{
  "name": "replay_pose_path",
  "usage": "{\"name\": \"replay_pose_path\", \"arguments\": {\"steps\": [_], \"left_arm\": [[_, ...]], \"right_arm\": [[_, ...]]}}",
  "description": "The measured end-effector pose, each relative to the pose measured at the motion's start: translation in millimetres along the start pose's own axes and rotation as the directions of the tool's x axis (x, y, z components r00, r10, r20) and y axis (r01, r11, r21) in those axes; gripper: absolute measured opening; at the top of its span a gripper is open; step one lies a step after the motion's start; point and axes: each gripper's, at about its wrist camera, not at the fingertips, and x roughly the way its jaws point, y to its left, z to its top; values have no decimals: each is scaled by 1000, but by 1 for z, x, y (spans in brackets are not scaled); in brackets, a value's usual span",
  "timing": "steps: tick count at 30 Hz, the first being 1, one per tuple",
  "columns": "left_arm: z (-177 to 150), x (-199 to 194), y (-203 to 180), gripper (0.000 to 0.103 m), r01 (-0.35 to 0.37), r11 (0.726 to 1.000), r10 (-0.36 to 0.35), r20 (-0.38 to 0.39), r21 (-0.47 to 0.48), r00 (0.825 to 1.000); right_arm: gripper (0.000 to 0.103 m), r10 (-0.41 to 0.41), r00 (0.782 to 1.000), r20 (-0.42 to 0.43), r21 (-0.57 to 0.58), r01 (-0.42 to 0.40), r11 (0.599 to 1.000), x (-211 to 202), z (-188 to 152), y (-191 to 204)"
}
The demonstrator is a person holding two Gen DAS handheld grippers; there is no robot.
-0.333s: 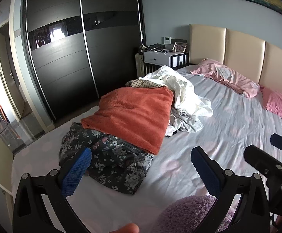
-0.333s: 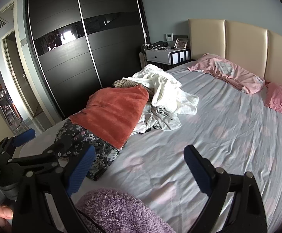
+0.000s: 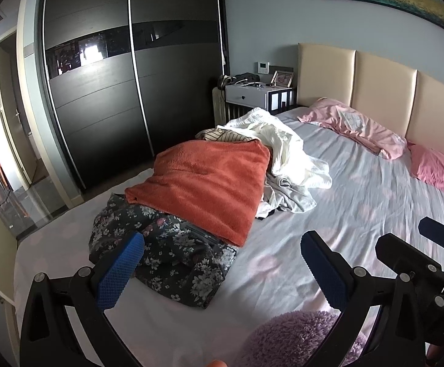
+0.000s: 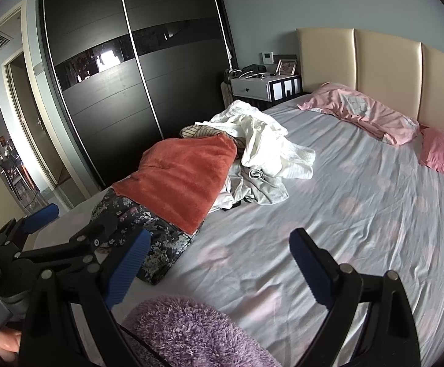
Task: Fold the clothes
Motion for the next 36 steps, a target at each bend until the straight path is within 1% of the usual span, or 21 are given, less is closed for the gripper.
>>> {"name": "replay_pose_path", "arguments": {"steps": [2, 3, 4, 6, 9, 10, 11, 14, 19, 23, 26, 29, 34, 36], "left_arm": [[0, -1, 0, 103, -1, 1000, 1, 4, -3, 1000], [-1, -1, 0, 103, -2, 1000, 2, 9, -6, 1000], [-1, -1, 0, 103, -3, 1000, 3, 13, -8, 1000], [0, -3, 0, 103, -13, 1000, 13, 25, -7, 1000], [0, -2, 0, 103, -2, 1000, 2, 26, -1, 1000], [0, -1, 0, 103, 7, 1000, -7, 19, -1, 1000], [0, -1, 0, 103, 12, 1000, -12, 18, 0, 1000], [0, -1, 0, 103, 11, 1000, -12, 27, 7, 1000], [-1, -5, -1, 103, 14, 1000, -14, 39, -2, 999], [-1, -6, -1, 103, 19, 1000, -19, 46, 4, 999], [-1, -6, -1, 103, 23, 1000, -23, 38, 0, 999], [-2, -4, -1, 103, 27, 1000, -27, 30, -2, 999], [-3, 1, -2, 103, 40, 999, -40, -1, 5, 999], [-4, 1, -2, 103, 39, 999, -39, 3, 7, 999]], "right_arm": [[93, -4, 1000, -1, -4, 4, 1000, 0, 0, 2], [91, -7, 1000, -1, -6, 7, 1000, -1, 0, 4], [86, -9, 1000, -1, -9, 9, 1000, -1, -1, 5], [80, -17, 1000, 2, -15, 17, 1000, -2, -1, 10], [80, -38, 999, 12, -23, 38, 999, -4, -3, 20], [80, -45, 999, 17, -12, 45, 999, -1, -3, 8], [80, -43, 999, 19, -6, 43, 999, -3, -1, 2], [80, -32, 999, 12, -5, 32, 999, -2, 0, 1], [74, -9, 1000, 3, -4, 9, 1000, 0, -1, 1], [73, -3, 1000, 1, -2, 3, 1000, 1, -2, 1], [73, -16, 1000, -4, -3, 16, 1000, 2, -2, 0], [73, -12, 1000, -7, 5, 12, 1000, 2, -3, 0], [73, -19, 1000, -10, -2, 19, 1000, 2, -3, 2], [73, -25, 1000, -6, -4, 25, 1000, 1, -3, 2]]}}
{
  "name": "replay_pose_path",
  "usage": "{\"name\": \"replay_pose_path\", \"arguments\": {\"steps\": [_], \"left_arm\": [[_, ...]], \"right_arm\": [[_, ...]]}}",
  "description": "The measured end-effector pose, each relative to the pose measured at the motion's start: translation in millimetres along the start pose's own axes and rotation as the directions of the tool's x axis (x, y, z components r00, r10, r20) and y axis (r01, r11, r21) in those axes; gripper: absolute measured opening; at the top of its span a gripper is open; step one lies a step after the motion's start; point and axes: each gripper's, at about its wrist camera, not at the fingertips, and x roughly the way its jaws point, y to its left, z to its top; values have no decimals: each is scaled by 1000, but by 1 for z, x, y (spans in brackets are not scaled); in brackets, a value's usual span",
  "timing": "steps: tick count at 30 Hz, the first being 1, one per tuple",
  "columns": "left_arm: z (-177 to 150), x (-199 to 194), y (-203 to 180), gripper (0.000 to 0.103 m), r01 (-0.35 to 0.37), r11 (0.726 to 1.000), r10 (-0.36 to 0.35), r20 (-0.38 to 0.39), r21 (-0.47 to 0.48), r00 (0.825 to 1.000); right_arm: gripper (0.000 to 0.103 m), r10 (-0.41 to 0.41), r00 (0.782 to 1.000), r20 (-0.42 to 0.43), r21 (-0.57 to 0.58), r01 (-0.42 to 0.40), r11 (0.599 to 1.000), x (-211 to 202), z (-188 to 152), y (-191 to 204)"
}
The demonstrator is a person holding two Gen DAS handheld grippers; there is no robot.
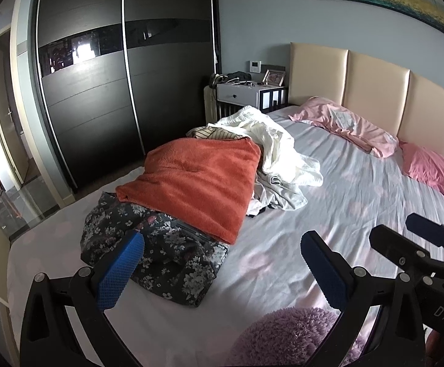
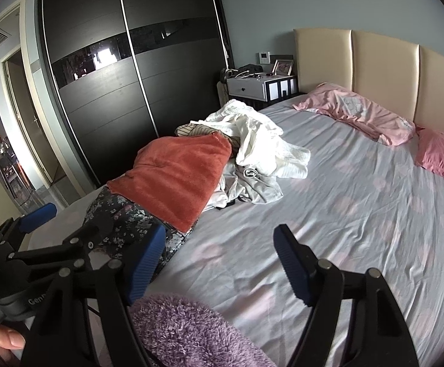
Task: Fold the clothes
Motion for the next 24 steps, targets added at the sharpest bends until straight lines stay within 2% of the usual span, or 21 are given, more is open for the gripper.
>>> {"name": "replay_pose_path", "arguments": {"steps": [24], "left_arm": [[5, 0, 0, 103, 22, 1000, -22, -8, -17, 1000]], "right_arm": [[73, -31, 999, 17, -5, 31, 999, -8, 4, -4]]}}
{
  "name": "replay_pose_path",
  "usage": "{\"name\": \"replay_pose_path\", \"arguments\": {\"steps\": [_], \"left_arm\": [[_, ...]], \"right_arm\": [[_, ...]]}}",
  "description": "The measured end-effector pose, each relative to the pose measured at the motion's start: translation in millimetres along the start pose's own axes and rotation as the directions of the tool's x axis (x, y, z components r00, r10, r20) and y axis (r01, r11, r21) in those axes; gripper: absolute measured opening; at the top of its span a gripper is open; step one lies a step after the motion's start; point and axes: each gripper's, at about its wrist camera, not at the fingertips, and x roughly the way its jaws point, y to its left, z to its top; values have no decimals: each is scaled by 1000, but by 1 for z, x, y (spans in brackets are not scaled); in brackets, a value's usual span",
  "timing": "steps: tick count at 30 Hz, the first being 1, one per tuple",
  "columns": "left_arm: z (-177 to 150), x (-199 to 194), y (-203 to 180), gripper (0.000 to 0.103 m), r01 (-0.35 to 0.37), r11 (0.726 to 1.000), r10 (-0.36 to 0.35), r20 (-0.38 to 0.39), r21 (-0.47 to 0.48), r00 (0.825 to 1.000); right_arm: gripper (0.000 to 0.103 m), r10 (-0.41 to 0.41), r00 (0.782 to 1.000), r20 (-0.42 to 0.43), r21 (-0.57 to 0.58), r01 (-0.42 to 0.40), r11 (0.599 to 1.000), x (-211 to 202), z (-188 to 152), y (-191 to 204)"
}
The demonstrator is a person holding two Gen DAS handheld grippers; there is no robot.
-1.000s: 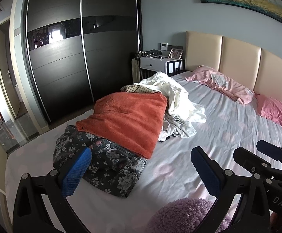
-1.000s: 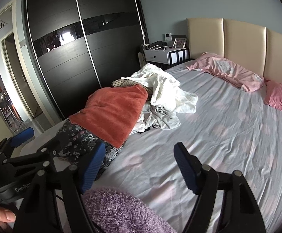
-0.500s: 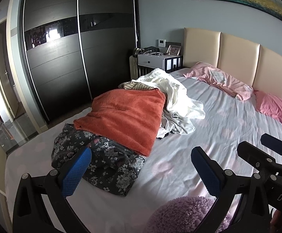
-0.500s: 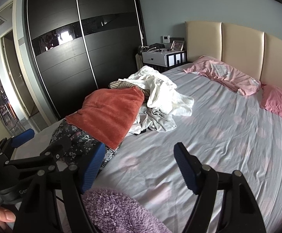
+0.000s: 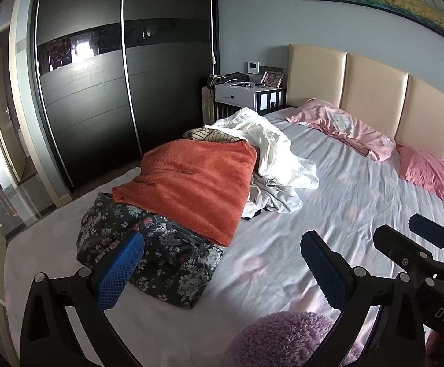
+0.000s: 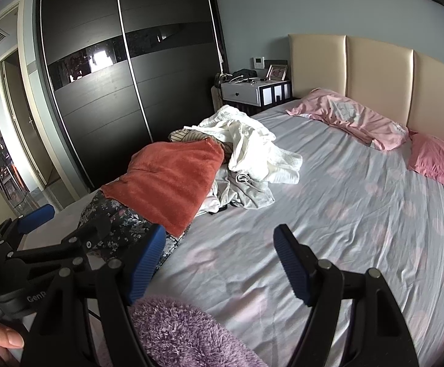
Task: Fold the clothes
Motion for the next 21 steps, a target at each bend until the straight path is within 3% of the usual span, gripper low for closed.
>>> {"name": "replay_pose_path", "arguments": {"steps": [11, 15, 21], "left_arm": [[17, 18, 27, 103, 105, 992, -108, -59, -64, 992], [49, 17, 57, 103, 69, 995, -72, -47, -68, 996], [104, 31, 119, 103, -27, 1000, 27, -69, 3, 997]], "right_arm": [[73, 8, 997, -73, -51, -12, 999, 19, 6, 3], [73, 43, 992, -118, -84, -53, 995, 28, 29, 4], [73, 126, 975, -184, -119, -149, 982, 64, 84, 20]]}}
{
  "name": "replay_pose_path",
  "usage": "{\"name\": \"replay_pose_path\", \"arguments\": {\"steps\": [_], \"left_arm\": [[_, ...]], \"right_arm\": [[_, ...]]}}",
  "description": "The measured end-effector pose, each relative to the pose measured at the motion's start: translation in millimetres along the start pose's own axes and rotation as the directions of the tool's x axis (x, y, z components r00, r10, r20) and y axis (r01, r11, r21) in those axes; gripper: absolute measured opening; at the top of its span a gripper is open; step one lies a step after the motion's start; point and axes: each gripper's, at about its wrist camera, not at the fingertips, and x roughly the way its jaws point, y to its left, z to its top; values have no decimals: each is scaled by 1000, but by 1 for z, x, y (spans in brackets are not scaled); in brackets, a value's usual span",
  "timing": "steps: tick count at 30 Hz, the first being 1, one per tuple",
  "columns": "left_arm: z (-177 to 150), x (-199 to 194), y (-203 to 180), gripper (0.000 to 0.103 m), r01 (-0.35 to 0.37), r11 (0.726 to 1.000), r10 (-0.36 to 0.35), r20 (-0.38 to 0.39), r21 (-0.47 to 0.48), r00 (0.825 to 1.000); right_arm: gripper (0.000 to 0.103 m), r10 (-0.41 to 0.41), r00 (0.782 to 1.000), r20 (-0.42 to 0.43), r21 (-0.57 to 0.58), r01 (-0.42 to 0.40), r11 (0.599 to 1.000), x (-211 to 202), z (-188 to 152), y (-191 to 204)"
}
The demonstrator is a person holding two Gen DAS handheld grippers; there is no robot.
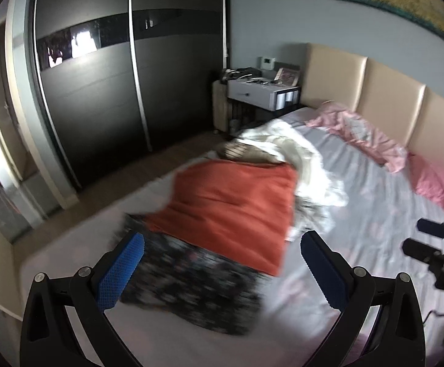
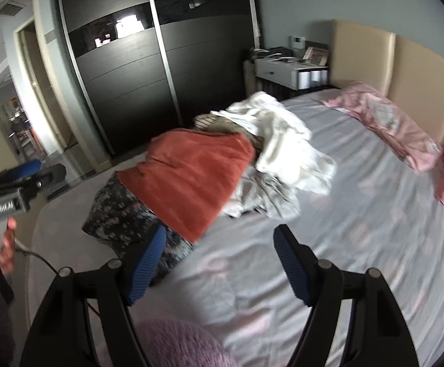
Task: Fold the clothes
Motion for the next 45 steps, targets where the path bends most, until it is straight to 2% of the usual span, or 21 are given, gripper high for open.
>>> {"name": "replay_pose_path", "arguments": {"steps": [4, 8, 14, 16, 19, 23, 24, 25, 26, 28, 29, 31, 32, 35, 36, 39, 41, 45], "left_arm": [[26, 29, 41, 103, -59, 997, 60, -21, 40, 998], [29, 80, 56, 103, -4, 1000, 6, -68, 30, 998], [1, 181, 47, 103, 82, 995, -90, -165, -54, 982], [-12, 216, 39, 103, 70, 995, -81, -192, -65, 978], [-28, 250, 30, 103, 46, 995, -67, -246, -91, 967], [-43, 280, 30, 103, 16, 992, -53, -304, -124, 951], [-45, 284, 30, 103, 16, 991, -58, -310, -136, 949], [-47, 289, 30, 103, 16, 989, -62, -316, -147, 947], [-50, 293, 30, 103, 16, 987, -67, -321, -158, 945], [-51, 296, 29, 103, 13, 983, -74, -326, -185, 942], [-50, 297, 27, 103, 6, 981, -69, -325, -192, 943], [-49, 293, 22, 102, -8, 983, -49, -309, -183, 950], [-47, 290, 18, 97, -4, 984, -51, -304, -177, 951], [-44, 283, 8, 79, 7, 988, -53, -295, -157, 954], [-43, 280, 5, 77, 11, 988, -56, -298, -151, 953], [-40, 269, 0, 59, 17, 989, -62, -305, -149, 950], [-35, 264, -3, 43, 26, 989, -69, -305, -143, 950], [-27, 241, -16, 33, 95, 984, -136, -290, -151, 947]], "right_arm": [[73, 26, 999, -32, -39, -27, 999, 43, 27, 7], [73, 51, 997, -65, -34, -53, 998, 102, 44, 4], [73, 94, 983, -155, -44, -102, 994, 199, 42, 2], [73, 118, 975, -188, -51, -129, 990, 229, 37, 5], [73, 109, 973, -205, -64, -124, 990, 259, 32, 9], [73, 124, 962, -242, -38, -137, 990, 296, 24, 3], [71, 126, 961, -248, -31, -137, 990, 302, 22, 2], [64, 126, 959, -254, -25, -137, 990, 309, 19, 1], [60, 121, 960, -253, -34, -134, 990, 311, 18, 2], [38, 109, 963, -248, -54, -126, 991, 315, 16, 4], [33, 103, 964, -246, -64, -122, 990, 317, 15, 5], [13, 86, 969, -230, -93, -110, 990, 315, 14, 8], [9, 75, 974, -215, -112, -101, 989, 310, 14, 11], [6, 51, 985, -166, -138, -74, 988, 290, 14, 13], [5, 45, 987, -151, -128, -65, 990, 281, 15, 11], [5, 35, 993, -109, -100, -46, 994, 254, 18, 7], [5, 5, 997, -74, -118, -13, 993, 233, 20, 9], [4, -67, 998, -13, -133, 65, 989, 190, 21, 8]]}}
